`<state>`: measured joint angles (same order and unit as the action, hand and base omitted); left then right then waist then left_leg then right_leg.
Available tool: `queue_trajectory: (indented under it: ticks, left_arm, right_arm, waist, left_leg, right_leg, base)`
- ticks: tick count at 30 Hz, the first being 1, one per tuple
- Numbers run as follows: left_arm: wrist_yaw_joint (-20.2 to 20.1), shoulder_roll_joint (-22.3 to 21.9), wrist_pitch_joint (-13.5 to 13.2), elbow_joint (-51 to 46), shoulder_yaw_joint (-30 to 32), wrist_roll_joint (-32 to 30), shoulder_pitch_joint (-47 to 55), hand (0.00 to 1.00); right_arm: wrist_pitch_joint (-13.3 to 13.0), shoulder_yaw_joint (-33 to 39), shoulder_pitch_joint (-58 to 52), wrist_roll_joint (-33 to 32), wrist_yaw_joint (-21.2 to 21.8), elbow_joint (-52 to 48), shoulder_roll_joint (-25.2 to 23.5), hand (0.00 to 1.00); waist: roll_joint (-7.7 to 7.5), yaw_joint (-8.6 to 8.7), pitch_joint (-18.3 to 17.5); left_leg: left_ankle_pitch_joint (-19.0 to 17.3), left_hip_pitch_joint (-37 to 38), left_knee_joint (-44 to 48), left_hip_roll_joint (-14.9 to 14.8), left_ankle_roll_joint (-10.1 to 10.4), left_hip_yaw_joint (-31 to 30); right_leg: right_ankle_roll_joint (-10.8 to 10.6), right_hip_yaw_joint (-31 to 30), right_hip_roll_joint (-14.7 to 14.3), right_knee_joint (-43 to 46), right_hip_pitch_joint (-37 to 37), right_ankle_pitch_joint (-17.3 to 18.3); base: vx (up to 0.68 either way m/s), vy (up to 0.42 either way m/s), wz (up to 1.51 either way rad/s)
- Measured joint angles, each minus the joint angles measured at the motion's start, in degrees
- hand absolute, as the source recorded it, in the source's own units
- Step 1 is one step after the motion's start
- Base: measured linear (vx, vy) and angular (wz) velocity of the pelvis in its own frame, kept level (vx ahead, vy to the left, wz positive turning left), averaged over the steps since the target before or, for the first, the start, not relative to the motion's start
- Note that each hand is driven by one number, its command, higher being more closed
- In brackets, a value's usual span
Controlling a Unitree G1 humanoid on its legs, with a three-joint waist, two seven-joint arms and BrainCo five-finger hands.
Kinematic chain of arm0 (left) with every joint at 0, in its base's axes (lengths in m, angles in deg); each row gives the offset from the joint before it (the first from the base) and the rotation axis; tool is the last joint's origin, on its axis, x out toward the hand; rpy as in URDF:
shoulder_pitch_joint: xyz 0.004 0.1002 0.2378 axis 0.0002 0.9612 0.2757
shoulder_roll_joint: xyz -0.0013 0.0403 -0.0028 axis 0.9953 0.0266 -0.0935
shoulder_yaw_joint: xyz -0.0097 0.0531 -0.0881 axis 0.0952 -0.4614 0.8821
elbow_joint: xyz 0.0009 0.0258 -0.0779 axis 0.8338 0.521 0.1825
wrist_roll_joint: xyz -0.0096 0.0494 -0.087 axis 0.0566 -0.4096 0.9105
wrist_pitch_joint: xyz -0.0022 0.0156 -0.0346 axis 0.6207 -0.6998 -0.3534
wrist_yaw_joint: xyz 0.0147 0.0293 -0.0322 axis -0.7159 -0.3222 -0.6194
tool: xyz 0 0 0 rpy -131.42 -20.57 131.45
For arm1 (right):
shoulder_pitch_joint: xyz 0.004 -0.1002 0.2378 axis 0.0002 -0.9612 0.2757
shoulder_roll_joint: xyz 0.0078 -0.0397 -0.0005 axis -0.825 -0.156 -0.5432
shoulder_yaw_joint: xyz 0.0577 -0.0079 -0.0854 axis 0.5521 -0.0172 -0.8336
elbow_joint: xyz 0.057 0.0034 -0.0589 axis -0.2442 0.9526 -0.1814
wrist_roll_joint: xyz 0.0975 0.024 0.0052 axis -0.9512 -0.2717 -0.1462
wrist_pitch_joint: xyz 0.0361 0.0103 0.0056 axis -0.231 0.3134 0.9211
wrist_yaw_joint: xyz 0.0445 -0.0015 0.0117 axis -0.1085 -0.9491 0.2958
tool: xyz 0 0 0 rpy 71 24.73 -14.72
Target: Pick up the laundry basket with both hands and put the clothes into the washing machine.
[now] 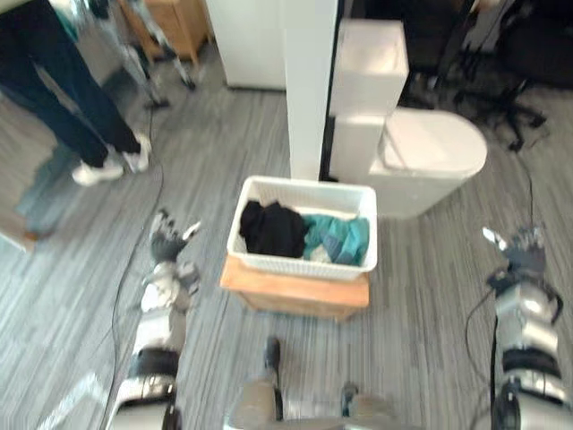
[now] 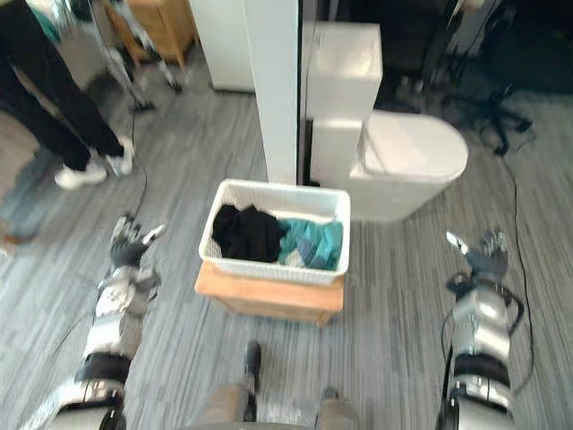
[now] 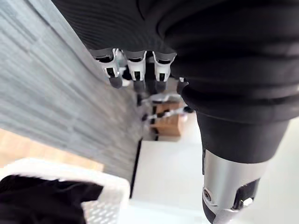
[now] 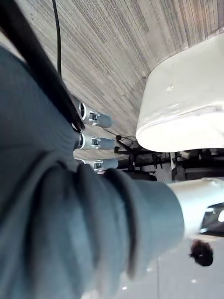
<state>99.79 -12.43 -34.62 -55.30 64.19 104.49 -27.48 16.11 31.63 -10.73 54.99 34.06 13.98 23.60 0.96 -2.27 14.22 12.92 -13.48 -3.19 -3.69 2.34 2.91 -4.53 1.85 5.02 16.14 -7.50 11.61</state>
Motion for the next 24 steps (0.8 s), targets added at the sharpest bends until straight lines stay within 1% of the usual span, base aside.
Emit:
queue_trajectory:
  ticks: [2,4,5,6,8,9,11,13,15,16,17,18,20,22,24]
  left_arm:
    - [0.01,0.31,0.99,3.58,-0.16,0.04,-4.45,0.00]
    - [-0.11,1.83,1.26,7.88,-0.60,0.35,-8.90,0.00]
    - [-0.73,3.06,1.53,10.86,-0.55,1.33,-11.85,0.00]
    - [-1.19,3.74,1.66,12.61,-0.55,1.42,-13.45,0.00]
    - [-2.59,4.98,2.76,18.89,-0.44,2.15,-20.34,0.00]
    - [-3.04,5.13,3.19,20.20,-0.49,2.14,-22.15,0.00]
    - [-5.16,5.49,4.25,24.26,-0.55,2.09,-29.12,0.00]
    - [-6.39,5.64,4.93,25.33,-1.39,2.08,-33.06,0.00]
    - [-7.70,6.18,5.09,26.14,-1.87,2.09,-36.86,0.00]
    - [-7.91,6.28,5.16,26.15,-2.10,2.08,-37.66,0.00]
    - [-8.52,6.38,5.31,26.20,-2.42,2.10,-39.23,0.00]
    - [-8.75,6.74,5.35,26.22,-3.34,2.14,-40.23,0.00]
    - [-9.03,7.45,5.42,26.42,-4.50,2.17,-41.58,0.00]
    - [-9.72,7.72,5.51,28.26,-4.83,2.20,-43.03,0.00]
    - [-10.21,8.10,5.87,29.50,-7.11,2.10,-44.79,0.00]
  right_arm:
    - [0.79,-1.98,3.94,-0.22,0.23,1.93,0.34,0.00]
    - [1.17,-3.67,6.55,-1.62,0.95,4.41,0.35,0.00]
    - [1.75,-4.62,8.62,-3.71,1.93,6.66,0.33,0.00]
    - [1.93,-5.43,9.85,-4.68,2.21,8.00,0.33,0.00]
    - [3.57,-8.62,14.18,-7.44,3.21,11.84,0.30,0.00]
    - [3.90,-9.84,15.25,-8.09,3.77,12.51,0.30,0.00]
    - [5.28,-14.81,20.32,-10.75,5.53,14.51,0.26,0.00]
    - [5.54,-17.26,23.83,-12.66,6.57,16.18,0.13,0.00]
    - [5.74,-19.63,27.53,-15.86,7.57,17.76,0.07,0.00]
    - [5.81,-20.02,28.11,-16.51,7.62,17.78,0.05,0.00]
    - [5.82,-20.87,28.98,-17.58,7.64,17.78,0.16,0.00]
    - [5.96,-21.40,29.53,-18.63,7.74,17.89,0.06,0.00]
    - [6.36,-22.68,30.29,-19.59,8.70,17.91,-0.01,0.00]
    - [6.38,-23.50,30.56,-20.88,8.78,17.92,0.00,0.00]
    - [6.49,-23.71,31.09,-21.35,8.83,18.27,0.12,0.00]
  waist:
    - [-0.02,-0.17,2.49]
    - [-0.07,-0.22,4.21]
    - [-0.08,-0.36,5.03]
    - [-0.07,-0.34,5.51]
    - [-0.07,-0.33,6.41]
    - [-0.15,-0.33,6.66]
    - [-0.43,-0.23,7.09]
    - [-0.70,-0.37,7.43]
    - [-0.95,-0.79,8.29]
    - [-0.97,-1.03,8.31]
    - [-0.97,-1.69,8.32]
    - [-0.98,-1.86,8.58]
    - [-1.05,-1.87,8.90]
    - [-1.06,-1.86,8.91]
    - [-1.06,-1.84,8.90]
  left_leg:
    - [0.07,-1.09,0.29,0.05,-0.09,0.07]
    - [0.01,-2.15,0.25,0.13,0.00,0.27]
    - [0.10,-2.95,0.25,0.09,-0.12,0.46]
    - [0.13,-3.25,0.25,0.00,-0.14,0.63]
    - [0.57,-5.01,0.44,-0.45,-0.22,2.05]
    - [0.63,-5.36,0.50,-0.48,-0.17,2.14]
    - [0.76,-7.70,1.67,-0.68,-0.08,2.24]
    - [0.87,-8.65,2.16,-0.79,-0.19,2.31]
    - [0.96,-9.06,2.29,-1.02,-0.31,2.26]
    - [0.96,-9.30,2.29,-1.11,-0.31,2.25]
    - [0.96,-9.82,2.31,-1.32,-0.30,2.24]
    - [0.97,-9.95,2.31,-1.40,-0.29,2.09]
    - [1.03,-10.05,2.30,-1.44,-0.21,1.96]
    - [1.02,-10.08,2.27,-1.43,-0.20,1.97]
    - [1.02,-10.40,2.25,-1.48,-0.20,1.82]
  right_leg:
    - [-0.26,-0.03,0.12,1.90,-1.91,0.26]
    - [-0.46,0.16,0.35,3.65,-3.60,0.89]
    - [-0.43,0.17,0.66,4.70,-4.91,1.06]
    - [-0.43,0.22,0.78,4.92,-5.29,1.06]
    - [-0.43,0.48,0.76,5.84,-7.21,1.06]
    - [-0.43,0.54,0.76,5.92,-7.50,1.05]
    - [-0.41,0.95,0.75,6.31,-9.15,1.01]
    - [-0.40,1.06,0.71,6.50,-9.93,0.99]
    - [-0.38,1.18,0.57,6.53,-10.15,0.98]
    - [-0.37,1.20,0.49,6.53,-10.36,0.98]
    - [-0.29,1.22,0.26,6.50,-10.85,0.93]
    - [-0.28,1.38,0.18,6.47,-10.90,0.92]
    - [-0.28,1.61,0.13,6.48,-10.90,0.92]
    - [-0.26,1.68,0.12,6.43,-10.90,0.89]
    - [-0.22,1.99,0.05,6.07,-10.91,0.85]
  base:
    - [-0.12,0.002,0.00]
    - [-0.10,0.001,0.05]
    - [-0.07,-0.004,0.01]
    - [-0.08,-0.010,-0.01]
    - [-0.06,-0.019,0.04]
    - [-0.03,-0.022,0.09]
    - [0.00,-0.018,0.07]
    - [0.02,-0.016,0.01]
    - [0.04,-0.044,0.03]
    - [0.04,-0.050,0.00]
    - [0.04,-0.045,0.01]
    - [0.06,-0.059,0.03]
    - [0.07,-0.059,0.06]
    - [0.07,-0.048,0.03]
    - [0.05,-0.041,0.04]
